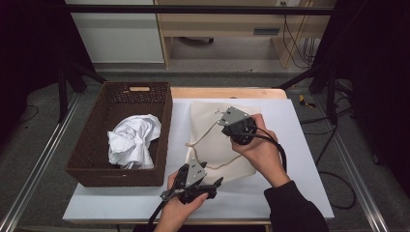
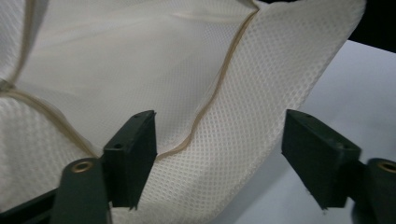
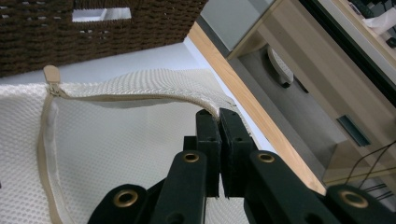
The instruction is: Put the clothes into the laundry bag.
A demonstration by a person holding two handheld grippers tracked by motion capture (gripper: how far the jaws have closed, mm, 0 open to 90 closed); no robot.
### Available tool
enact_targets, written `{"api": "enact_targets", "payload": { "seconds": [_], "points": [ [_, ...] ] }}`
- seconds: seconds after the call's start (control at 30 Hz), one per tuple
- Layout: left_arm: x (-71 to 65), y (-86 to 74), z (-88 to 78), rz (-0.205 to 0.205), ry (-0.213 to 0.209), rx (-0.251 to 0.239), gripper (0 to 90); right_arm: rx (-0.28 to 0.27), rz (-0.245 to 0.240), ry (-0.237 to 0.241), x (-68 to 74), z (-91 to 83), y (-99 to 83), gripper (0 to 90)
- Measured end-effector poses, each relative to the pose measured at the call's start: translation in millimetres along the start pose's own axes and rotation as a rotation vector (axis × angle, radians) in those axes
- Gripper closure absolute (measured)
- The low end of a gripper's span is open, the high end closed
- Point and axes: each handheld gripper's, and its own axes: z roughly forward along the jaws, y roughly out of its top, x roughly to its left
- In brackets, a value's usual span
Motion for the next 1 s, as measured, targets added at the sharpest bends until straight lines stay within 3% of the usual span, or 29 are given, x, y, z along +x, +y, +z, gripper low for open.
{"api": "enact_targets", "payload": {
  "seconds": [0.13,0.27,0.47,0.63,0.87,0.9,0.97,1.0],
  "points": [
    [5.0,8.9,-9.3,-0.018,0.008,0.006,15.5,-0.032,0.033,0.012,-1.6,1.0,-4.3,87.9],
    [15.3,21.0,-19.7,-0.063,0.016,0.007,12.9,-0.051,0.061,0.028,-2.7,5.1,-10.5,88.0],
    [35.8,36.3,-34.9,-0.051,0.079,0.030,12.1,-0.067,0.072,0.052,-0.2,9.9,-21.7,87.9],
    [55.5,47.3,-51.2,-0.071,0.128,0.042,12.2,-0.064,0.063,0.077,1.5,12.3,-26.0,87.9],
    [88.1,69.2,-84.0,-0.017,0.235,0.133,8.5,-0.066,0.066,0.104,4.2,10.3,-28.9,87.6],
    [88.1,69.2,-84.0,-0.017,0.235,0.133,7.8,-0.066,0.066,0.104,4.2,10.3,-28.9,87.6],
    [109.5,78.2,-98.3,-0.022,0.274,0.195,6.9,-0.067,0.070,0.110,3.7,8.9,-29.5,87.4],
    [109.5,78.2,-98.3,-0.022,0.274,0.195,6.0,-0.067,0.070,0.110,3.7,8.9,-29.5,87.4]
  ]
}}
